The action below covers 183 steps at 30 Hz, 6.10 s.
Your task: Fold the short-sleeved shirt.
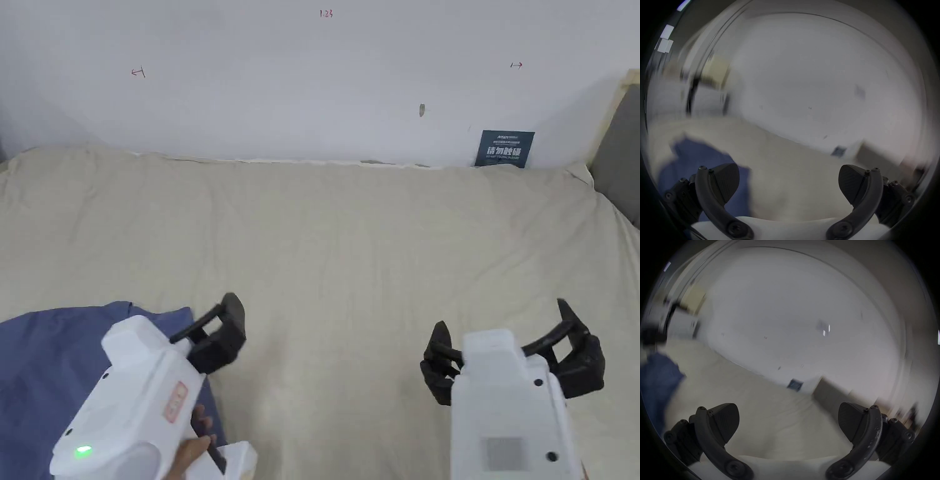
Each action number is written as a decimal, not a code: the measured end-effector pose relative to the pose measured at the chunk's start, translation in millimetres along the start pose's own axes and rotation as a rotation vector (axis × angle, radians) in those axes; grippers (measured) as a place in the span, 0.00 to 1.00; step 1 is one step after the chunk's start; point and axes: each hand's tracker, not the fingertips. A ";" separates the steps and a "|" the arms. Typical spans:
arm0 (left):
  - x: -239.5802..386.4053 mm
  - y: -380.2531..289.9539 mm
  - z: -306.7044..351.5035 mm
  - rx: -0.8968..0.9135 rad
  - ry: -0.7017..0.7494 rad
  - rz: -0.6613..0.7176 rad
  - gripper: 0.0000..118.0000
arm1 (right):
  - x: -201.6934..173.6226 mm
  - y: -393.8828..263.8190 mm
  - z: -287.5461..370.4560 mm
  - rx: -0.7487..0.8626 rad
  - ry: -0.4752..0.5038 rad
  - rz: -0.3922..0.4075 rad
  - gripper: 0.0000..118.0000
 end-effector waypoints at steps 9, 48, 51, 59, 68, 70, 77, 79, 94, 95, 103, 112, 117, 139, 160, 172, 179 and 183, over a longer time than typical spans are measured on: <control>-14.8 12.6 3.9 -0.004 -0.101 0.340 1.00 | -9.9 5.9 13.2 0.156 -0.147 0.229 1.00; 42.9 -22.0 -10.2 0.166 0.165 -0.849 1.00 | 39.4 -17.4 -11.0 -0.153 0.248 -0.587 1.00; 43.5 -21.9 -10.1 0.171 0.160 -0.850 1.00 | 39.2 -16.9 -11.2 -0.151 0.249 -0.585 1.00; 43.0 -21.9 -10.7 0.164 0.164 -0.851 1.00 | 40.5 -16.5 -11.2 -0.153 0.254 -0.588 1.00; 44.8 -19.6 -8.3 0.158 0.163 -0.836 0.82 | 42.9 -17.3 -11.2 -0.168 0.251 -0.598 0.87; 46.4 -18.4 -8.4 0.126 0.146 -0.830 0.52 | 44.2 -16.2 -10.6 -0.174 0.245 -0.603 0.60; 48.2 -17.0 -8.6 0.077 0.148 -0.797 0.00 | 47.5 -15.3 -12.3 -0.189 0.241 -0.598 0.01; 46.1 -15.0 -6.5 0.084 0.168 -0.774 0.00 | 46.8 -14.5 -13.4 -0.189 0.241 -0.597 0.01; -30.8 52.3 71.2 0.185 0.438 -0.757 0.00 | -37.8 61.0 -25.3 -0.067 0.510 -0.597 0.01; -37.6 58.3 80.7 0.194 0.465 -0.757 0.00 | -46.8 69.2 -23.7 -0.056 0.533 -0.598 0.01; -82.8 93.4 139.8 0.236 0.637 -0.747 0.00 | -104.3 116.7 -9.5 0.004 0.689 -0.597 0.01; -122.8 112.2 152.7 0.156 0.680 -0.686 0.00 | -128.2 131.6 -3.2 0.014 0.766 -0.585 0.01; -137.7 114.0 126.0 0.018 0.602 -0.660 0.15 | -128.1 124.1 -10.3 -0.006 0.755 -0.574 0.01; -208.4 2.0 -55.6 -0.713 0.647 -0.385 0.55 | -83.2 36.2 -54.7 -0.223 0.587 -0.538 0.01; 4.8 112.6 -29.5 -0.379 0.094 -0.479 0.04 | -15.7 10.1 -34.8 -0.209 0.515 -0.630 0.01; 190.4 101.0 -100.2 -0.347 -0.286 -0.675 0.04 | 63.1 -30.9 -15.1 -0.196 0.336 -0.646 0.01; 201.2 15.2 -134.2 -0.538 -0.346 -0.703 0.04 | 94.9 -62.7 -4.4 -0.246 0.250 -0.649 0.01; 173.2 -49.6 -147.7 -0.702 -0.340 -0.699 0.04 | 101.9 -76.4 -2.6 -0.277 0.227 -0.644 0.01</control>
